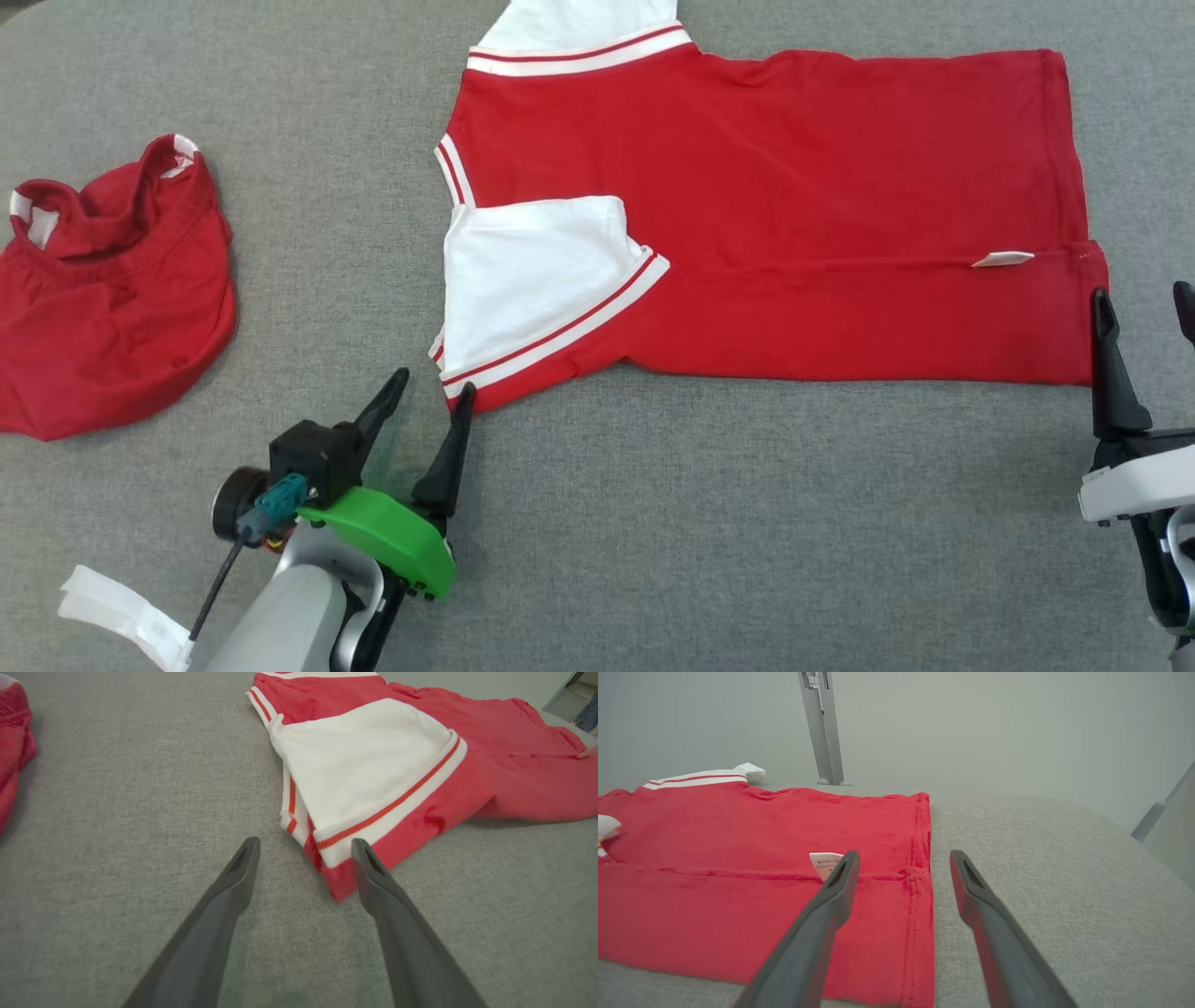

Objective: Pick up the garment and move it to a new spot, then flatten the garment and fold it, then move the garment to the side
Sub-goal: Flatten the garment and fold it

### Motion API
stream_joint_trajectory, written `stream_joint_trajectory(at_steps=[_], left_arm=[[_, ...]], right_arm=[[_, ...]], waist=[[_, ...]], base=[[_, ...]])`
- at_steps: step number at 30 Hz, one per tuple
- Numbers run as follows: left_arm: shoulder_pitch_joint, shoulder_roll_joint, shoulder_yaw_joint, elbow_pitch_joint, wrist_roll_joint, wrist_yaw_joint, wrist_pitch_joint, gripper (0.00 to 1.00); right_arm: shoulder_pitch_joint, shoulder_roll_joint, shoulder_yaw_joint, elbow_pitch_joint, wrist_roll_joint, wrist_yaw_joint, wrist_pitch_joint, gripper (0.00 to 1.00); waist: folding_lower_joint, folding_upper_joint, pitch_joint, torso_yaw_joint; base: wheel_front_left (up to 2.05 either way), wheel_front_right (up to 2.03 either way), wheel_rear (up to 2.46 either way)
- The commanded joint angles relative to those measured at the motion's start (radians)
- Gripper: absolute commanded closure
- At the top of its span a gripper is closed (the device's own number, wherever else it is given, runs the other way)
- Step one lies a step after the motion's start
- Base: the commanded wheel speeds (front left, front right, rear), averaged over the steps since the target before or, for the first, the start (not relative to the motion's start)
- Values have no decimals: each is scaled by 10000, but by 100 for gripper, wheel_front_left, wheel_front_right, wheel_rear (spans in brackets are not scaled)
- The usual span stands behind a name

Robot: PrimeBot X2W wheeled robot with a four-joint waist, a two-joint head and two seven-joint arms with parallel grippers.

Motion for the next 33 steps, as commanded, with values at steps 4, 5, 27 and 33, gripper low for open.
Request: stream_joint_trajectory(at_steps=[4,5,27,33], left_arm=[[251,-183,91,204,-380,143,363,0],[214,-190,99,287,-412,177,475,0],[-258,336,-279,109,-1052,-306,1236,100],[-366,544,-296,-67,-892,-249,1253,100]], right_arm=[[284,99,-43,-29,120,-10,-27,0],[293,94,-33,2,148,-10,-27,0],[-181,-149,689,2092,1461,-10,-28,0],[-529,-561,1605,3019,2371,-10,-5,100]], waist=[[0,0,-127,-11],[0,0,-128,-26],[0,0,2,74],[0,0,100,99]], base=[[0,0,0],[0,0,0],[0,0,0],[0,0,0]])
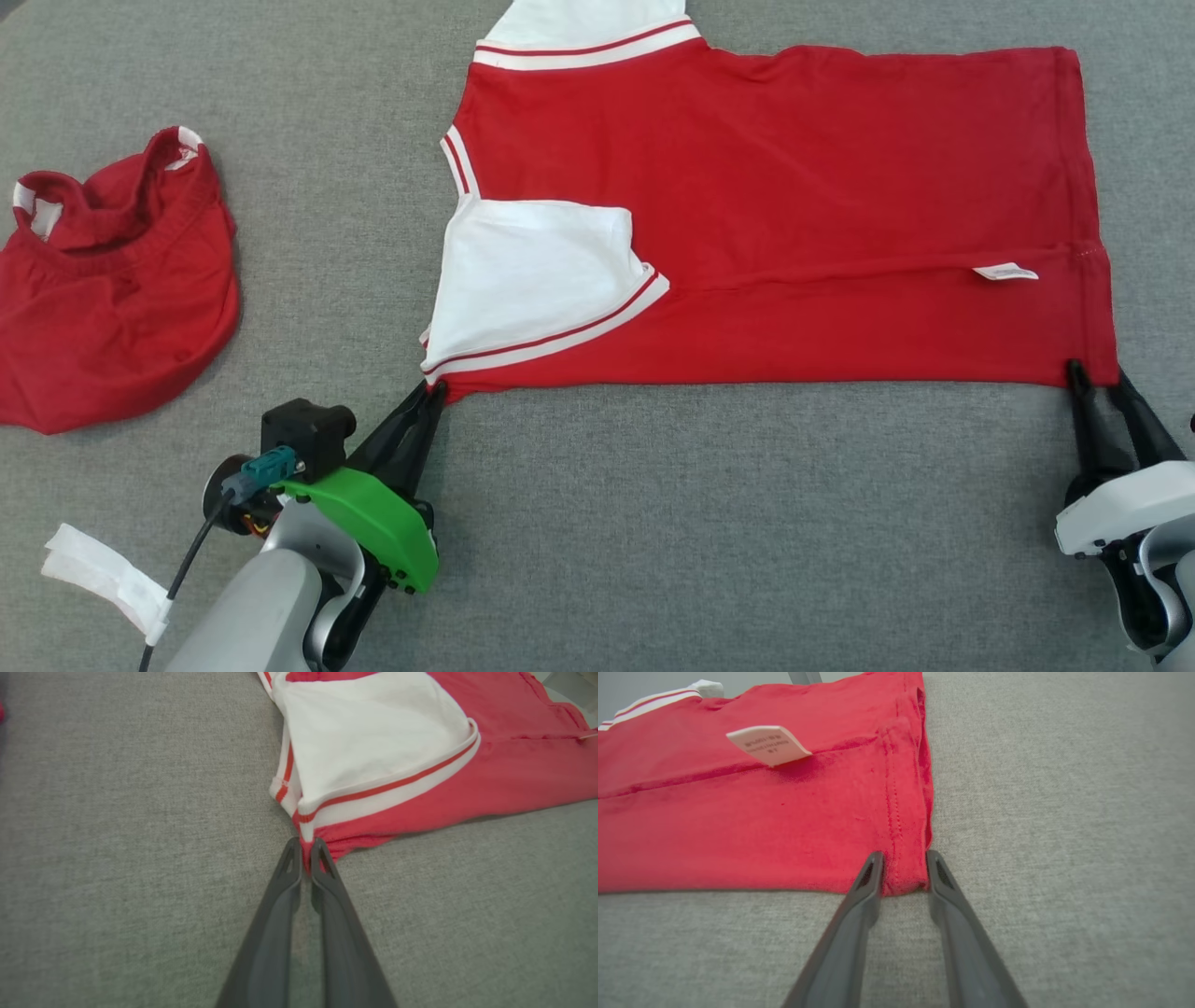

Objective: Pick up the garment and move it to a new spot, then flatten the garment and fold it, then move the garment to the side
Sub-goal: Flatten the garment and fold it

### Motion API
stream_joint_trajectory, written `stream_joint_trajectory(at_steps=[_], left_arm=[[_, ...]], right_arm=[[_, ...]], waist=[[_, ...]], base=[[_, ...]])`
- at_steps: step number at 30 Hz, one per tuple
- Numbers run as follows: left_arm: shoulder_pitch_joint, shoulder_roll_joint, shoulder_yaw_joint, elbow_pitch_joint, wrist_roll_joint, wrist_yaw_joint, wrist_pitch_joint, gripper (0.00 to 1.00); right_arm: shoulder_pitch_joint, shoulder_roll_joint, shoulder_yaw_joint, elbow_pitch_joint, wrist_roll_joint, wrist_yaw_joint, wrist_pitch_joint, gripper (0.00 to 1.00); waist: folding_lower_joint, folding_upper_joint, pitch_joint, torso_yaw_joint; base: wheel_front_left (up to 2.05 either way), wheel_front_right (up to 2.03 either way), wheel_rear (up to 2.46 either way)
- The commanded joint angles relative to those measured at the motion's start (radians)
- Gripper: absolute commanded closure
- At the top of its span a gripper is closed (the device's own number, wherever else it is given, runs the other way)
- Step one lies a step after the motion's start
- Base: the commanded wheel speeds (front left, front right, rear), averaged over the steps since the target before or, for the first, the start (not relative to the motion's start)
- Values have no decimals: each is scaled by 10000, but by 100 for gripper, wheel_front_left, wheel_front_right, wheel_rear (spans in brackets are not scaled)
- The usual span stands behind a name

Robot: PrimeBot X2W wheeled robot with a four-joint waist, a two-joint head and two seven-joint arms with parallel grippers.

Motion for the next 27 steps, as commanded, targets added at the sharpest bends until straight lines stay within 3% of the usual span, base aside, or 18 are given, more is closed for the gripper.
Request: stream_joint_trajectory(at_steps=[1,14,27], left_arm=[[-137,110,15,-21,93,71,24,100],[678,543,-139,-988,27,267,180,100],[2569,809,-479,-2250,-99,813,312,100]], right_arm=[[-109,-89,114,110,172,-10,24,100],[755,-922,110,-809,1059,-15,13,100],[3116,-669,-532,-2326,753,-13,13,100]], waist=[[0,0,18,-5],[0,0,-296,189],[0,0,-711,344]], base=[[0,0,0],[0,0,0],[0,0,0]])
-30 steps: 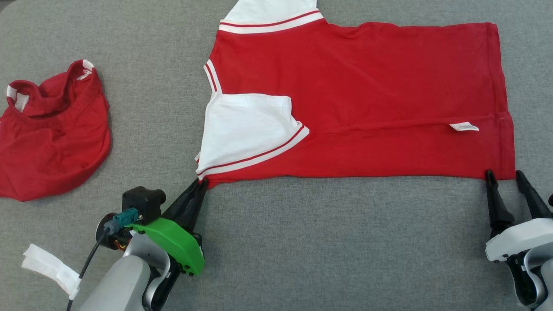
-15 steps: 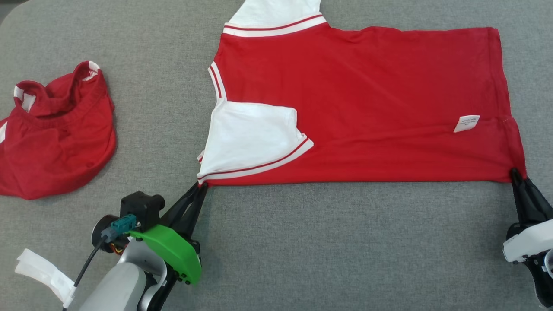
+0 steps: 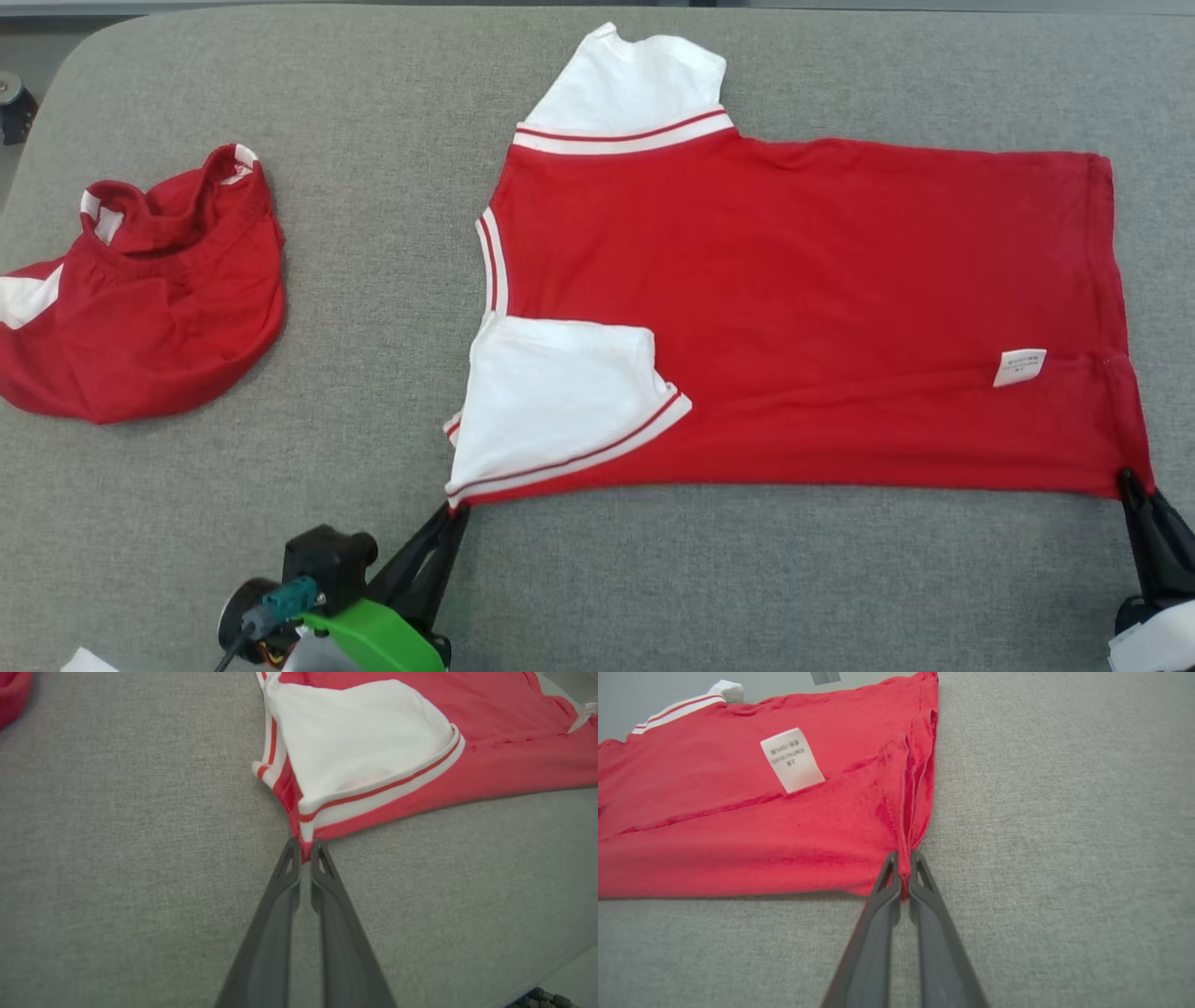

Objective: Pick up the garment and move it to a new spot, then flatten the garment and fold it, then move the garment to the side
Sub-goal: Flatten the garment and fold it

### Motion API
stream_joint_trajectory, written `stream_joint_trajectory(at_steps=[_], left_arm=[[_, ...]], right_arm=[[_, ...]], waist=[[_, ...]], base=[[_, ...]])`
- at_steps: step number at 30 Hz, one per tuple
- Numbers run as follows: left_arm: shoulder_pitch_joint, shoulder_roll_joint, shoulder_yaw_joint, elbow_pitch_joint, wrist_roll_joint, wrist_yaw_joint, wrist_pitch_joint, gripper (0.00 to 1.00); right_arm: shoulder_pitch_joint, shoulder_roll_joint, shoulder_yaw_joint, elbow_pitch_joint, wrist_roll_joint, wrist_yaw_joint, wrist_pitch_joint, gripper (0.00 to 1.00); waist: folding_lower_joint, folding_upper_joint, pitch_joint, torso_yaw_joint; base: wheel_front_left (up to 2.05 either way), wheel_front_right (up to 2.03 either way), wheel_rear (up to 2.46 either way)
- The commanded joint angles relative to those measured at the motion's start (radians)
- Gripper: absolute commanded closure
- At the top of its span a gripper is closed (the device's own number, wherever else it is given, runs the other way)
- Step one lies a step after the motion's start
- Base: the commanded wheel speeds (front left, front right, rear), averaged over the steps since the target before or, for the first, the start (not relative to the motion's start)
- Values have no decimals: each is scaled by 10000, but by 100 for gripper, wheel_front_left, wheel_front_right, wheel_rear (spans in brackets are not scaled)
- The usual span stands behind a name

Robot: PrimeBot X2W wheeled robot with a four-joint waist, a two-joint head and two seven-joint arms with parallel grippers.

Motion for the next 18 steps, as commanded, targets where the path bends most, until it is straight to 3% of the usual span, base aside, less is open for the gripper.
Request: stream_joint_trajectory(at_steps=[1,11,18], left_arm=[[388,167,-39,-191,-81,112,87,100],[2124,923,-49,-2141,-171,853,620,100],[1992,939,-224,-2208,8,909,771,100]], right_arm=[[266,-75,-79,-120,-22,-17,-2,100],[2362,-105,-873,-1327,-100,-19,-2,100],[2914,67,-1000,-1558,-146,-19,-2,100]], waist=[[0,0,-87,-17],[0,0,-243,102],[0,0,-311,99]], base=[[0,0,0],[0,0,0],[0,0,0]])
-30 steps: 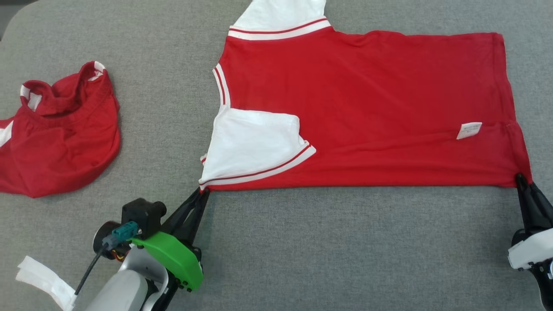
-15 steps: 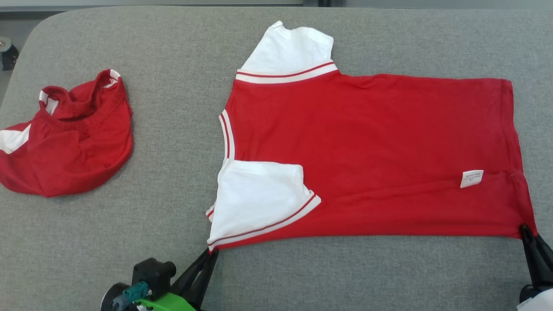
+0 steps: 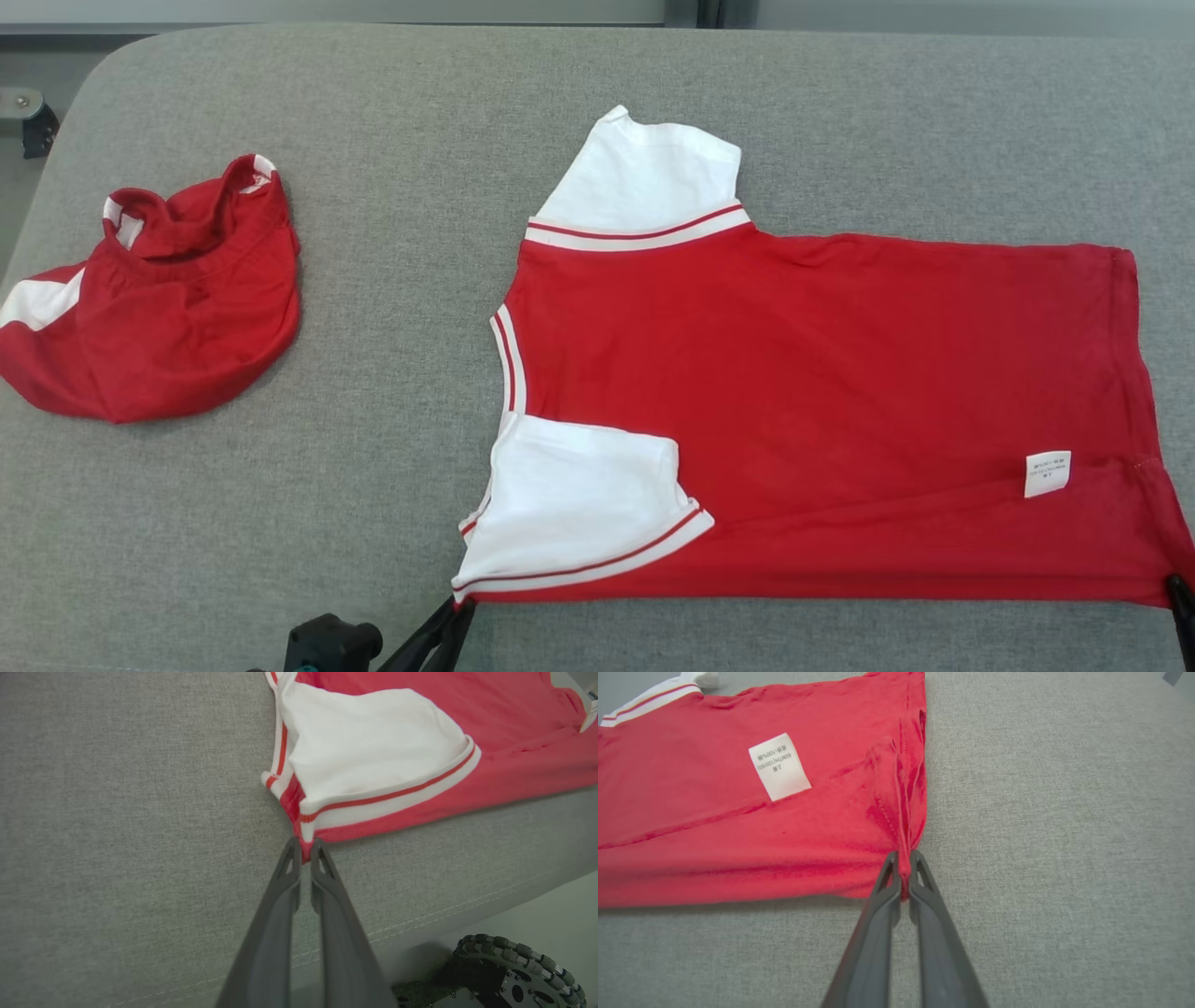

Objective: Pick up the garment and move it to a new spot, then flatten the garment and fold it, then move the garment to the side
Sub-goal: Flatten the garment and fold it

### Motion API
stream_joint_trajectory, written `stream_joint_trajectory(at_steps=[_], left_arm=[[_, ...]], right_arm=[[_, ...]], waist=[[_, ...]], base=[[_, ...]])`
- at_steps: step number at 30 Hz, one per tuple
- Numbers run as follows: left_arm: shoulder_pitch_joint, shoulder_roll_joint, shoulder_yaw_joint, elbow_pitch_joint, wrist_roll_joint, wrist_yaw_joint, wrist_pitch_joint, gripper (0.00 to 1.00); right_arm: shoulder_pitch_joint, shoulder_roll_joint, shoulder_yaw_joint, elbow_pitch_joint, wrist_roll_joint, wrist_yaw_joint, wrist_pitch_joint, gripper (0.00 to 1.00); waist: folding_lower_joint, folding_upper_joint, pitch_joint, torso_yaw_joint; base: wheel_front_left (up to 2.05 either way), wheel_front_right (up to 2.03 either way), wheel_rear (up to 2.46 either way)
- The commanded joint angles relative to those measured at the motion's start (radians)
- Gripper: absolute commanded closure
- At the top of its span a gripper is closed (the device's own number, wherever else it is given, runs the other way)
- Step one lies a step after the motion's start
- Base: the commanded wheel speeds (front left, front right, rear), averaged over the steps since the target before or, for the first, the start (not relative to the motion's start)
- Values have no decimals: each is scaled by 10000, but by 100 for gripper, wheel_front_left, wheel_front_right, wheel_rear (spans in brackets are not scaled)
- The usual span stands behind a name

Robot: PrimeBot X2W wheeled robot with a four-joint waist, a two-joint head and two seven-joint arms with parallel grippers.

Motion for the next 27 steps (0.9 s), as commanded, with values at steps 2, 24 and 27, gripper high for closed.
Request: stream_joint_trajectory(at_steps=[2,24,27], left_arm=[[-177,-54,-59,162,98,99,155,81],[-6803,279,1300,-456,26,-804,1928,0],[-8750,110,1107,714,-141,-1326,2785,0]], right_arm=[[80,109,-198,60,-174,-21,-2,0],[-2801,742,-223,-1244,-1668,-16,-2,0],[-3472,777,70,-1271,-1781,-16,-2,0]], waist=[[1,0,-41,-28],[1,0,1276,-501],[1,0,1859,-876]], base=[[0,0,0],[0,0,0],[0,0,0]])
